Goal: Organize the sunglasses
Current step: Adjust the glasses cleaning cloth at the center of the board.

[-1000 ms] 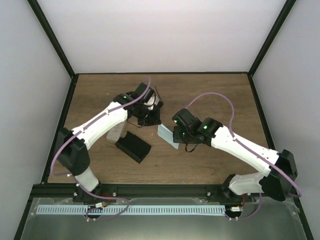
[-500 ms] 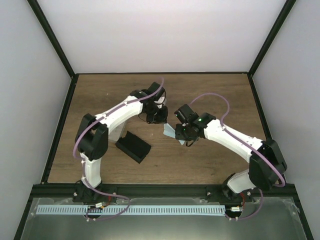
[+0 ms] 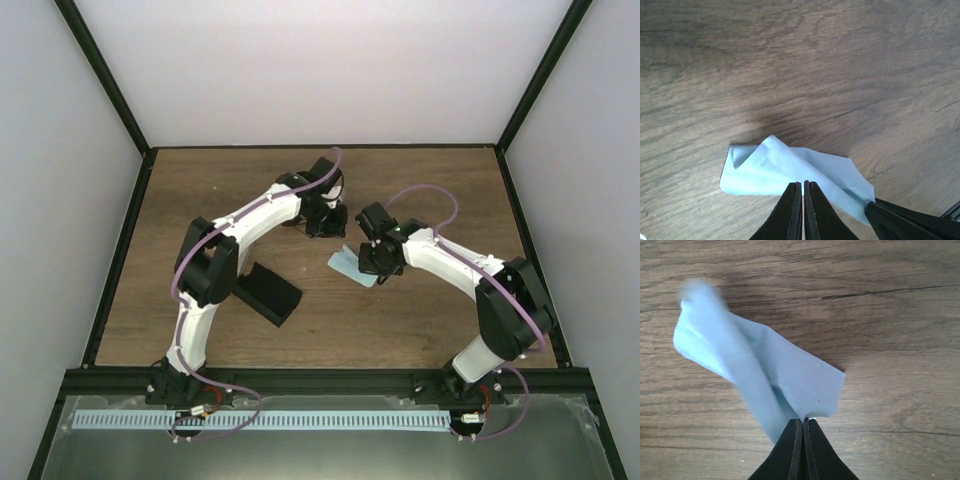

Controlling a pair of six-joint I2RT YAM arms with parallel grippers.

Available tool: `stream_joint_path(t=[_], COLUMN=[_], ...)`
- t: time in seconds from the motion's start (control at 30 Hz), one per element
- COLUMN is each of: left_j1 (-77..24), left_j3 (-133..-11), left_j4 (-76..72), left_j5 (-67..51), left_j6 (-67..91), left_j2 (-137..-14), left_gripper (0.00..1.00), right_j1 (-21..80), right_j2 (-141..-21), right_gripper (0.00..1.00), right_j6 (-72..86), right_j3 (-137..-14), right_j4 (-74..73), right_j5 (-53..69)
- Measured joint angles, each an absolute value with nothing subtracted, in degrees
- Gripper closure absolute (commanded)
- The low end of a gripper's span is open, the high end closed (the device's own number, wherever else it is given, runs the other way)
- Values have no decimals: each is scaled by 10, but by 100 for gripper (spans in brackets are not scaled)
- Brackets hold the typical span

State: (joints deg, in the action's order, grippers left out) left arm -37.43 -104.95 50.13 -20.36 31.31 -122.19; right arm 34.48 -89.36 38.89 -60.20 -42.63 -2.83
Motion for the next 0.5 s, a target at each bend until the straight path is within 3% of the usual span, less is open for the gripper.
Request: stream_joint_path(t=[0.5], left_j1=[-368], left_j3=[-1071], left_j4=[502], left_j5=[-207], left_j6=[302], left_j2=[-1236], left_gripper=[96], right_j1=[326], right_j2=[-938], right_gripper=[99], right_j6=[355], right_j3=[-643], right_j4=[-427], right_j5=[-34])
